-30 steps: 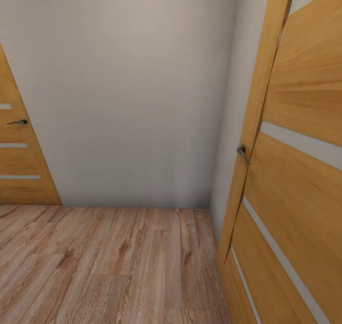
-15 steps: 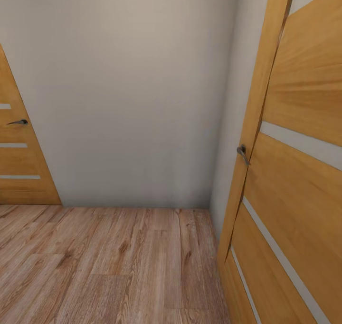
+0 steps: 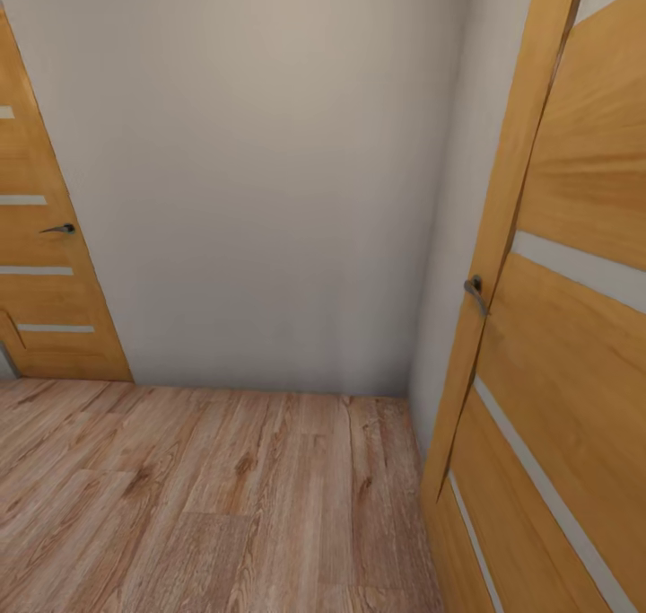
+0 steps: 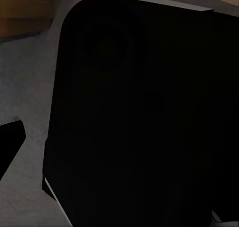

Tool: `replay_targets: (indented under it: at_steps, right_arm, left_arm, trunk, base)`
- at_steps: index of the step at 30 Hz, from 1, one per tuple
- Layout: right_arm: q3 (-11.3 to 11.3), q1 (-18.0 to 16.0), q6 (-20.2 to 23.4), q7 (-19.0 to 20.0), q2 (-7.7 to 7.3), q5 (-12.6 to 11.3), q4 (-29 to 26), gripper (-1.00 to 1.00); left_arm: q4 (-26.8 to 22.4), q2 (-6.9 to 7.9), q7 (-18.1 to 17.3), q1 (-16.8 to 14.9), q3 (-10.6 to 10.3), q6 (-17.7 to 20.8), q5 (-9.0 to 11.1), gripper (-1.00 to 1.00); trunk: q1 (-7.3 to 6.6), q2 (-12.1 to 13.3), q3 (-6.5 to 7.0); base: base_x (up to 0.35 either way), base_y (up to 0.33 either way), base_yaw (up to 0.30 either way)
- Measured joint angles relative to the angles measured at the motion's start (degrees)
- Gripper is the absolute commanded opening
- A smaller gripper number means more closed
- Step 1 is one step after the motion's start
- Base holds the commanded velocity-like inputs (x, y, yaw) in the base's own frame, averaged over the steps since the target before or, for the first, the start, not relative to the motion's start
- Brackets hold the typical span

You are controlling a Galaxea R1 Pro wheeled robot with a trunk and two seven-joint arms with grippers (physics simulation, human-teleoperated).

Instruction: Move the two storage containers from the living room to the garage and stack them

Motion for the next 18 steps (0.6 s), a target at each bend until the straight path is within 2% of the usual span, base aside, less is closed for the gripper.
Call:
replay_targets:
  at_steps: [14,18]
  right_arm:
    - [0.0,0.0,0.0,0.0,0.08,0.1,0.0,1.00]
    - [0.0,0.0,-0.2,0.0,0.05,0.1,0.0,1.00]
  left_arm:
    - [0.0,0.00,0.0,0.0,0.0,0.0,0.0,1.00]
    - [0.0,0.04,0.0,0.0,0.0,0.0,0.0,1.00]
  trunk:
    - [0.00,0.0,0.00]
    - [-0.02,0.0,0.00]
  base:
    - [0.000,0.000,0.012]
    - [0.170,0.000,0.000]
